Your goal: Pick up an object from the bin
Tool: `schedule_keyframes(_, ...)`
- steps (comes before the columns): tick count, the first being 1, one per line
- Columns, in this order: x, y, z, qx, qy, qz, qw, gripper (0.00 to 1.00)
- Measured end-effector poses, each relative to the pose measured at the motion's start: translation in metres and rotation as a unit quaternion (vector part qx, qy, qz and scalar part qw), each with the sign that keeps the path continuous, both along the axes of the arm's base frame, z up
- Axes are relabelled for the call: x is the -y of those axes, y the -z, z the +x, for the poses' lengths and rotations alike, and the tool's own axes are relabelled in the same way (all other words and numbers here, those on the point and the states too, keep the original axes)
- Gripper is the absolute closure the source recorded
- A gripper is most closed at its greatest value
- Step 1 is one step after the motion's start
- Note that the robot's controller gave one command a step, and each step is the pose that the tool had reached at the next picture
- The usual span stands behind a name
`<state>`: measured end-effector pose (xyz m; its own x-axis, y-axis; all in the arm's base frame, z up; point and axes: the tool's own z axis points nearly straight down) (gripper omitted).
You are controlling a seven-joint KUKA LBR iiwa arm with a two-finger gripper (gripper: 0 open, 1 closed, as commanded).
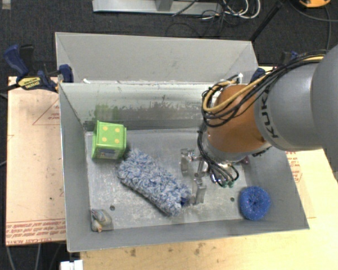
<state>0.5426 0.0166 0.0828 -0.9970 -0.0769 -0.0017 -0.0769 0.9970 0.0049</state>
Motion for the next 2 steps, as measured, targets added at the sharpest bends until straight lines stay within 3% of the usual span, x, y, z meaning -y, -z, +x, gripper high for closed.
schedule_keyframes(1,-0.014,0.005,0.016,0.0,0.065,-0.002,0.9979,0.0)
schedule_keyframes(2,-0.095,0.013,-0.011,-0.0014,-0.129,-0.002,0.9917,1.0)
